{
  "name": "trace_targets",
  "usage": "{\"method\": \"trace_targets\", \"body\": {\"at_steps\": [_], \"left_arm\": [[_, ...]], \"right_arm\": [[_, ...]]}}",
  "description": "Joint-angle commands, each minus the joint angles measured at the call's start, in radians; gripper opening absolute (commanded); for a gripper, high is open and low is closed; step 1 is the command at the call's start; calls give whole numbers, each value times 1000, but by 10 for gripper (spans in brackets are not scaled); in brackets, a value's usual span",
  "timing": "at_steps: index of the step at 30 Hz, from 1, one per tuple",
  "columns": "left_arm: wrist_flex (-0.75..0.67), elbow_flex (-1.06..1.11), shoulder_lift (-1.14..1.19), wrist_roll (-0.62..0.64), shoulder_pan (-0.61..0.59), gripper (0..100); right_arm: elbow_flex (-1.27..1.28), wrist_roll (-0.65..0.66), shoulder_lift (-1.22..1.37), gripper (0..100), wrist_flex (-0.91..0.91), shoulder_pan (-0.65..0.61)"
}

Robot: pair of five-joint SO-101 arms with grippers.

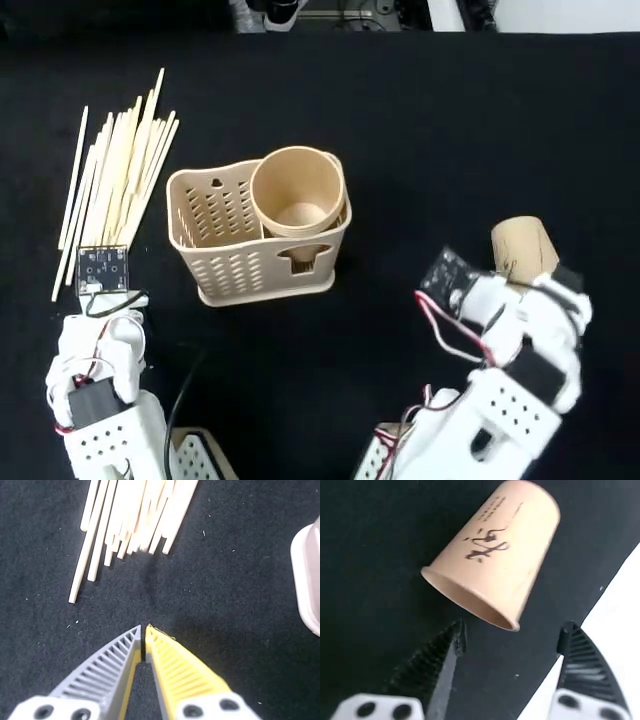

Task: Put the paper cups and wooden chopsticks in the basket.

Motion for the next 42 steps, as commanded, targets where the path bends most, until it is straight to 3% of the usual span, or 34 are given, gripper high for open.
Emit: {"method": "trace_targets", "body": {"at_steps": [1,7,14,17,22,26,30,37,42], "left_arm": [[-6,18,-8,-6,12,34],[-6,18,-8,-6,12,34],[-6,18,-8,-6,12,34],[-6,18,-8,-6,10,34],[-6,18,-6,-6,10,34],[-6,18,-6,-6,10,34],[-6,18,-6,-6,12,34],[-6,18,-6,-6,12,34],[-6,18,-6,-6,12,34]], "right_arm": [[114,14,-22,304,-201,9],[176,11,76,304,-393,-28],[65,3,355,301,-574,-46],[-7,-83,524,233,-677,-84],[-171,-241,792,11,-778,-126],[-257,-420,837,11,-775,-118],[-328,-562,723,12,-626,-97],[-657,-848,458,12,-38,-101],[-1020,-979,420,12,379,-195]]}}
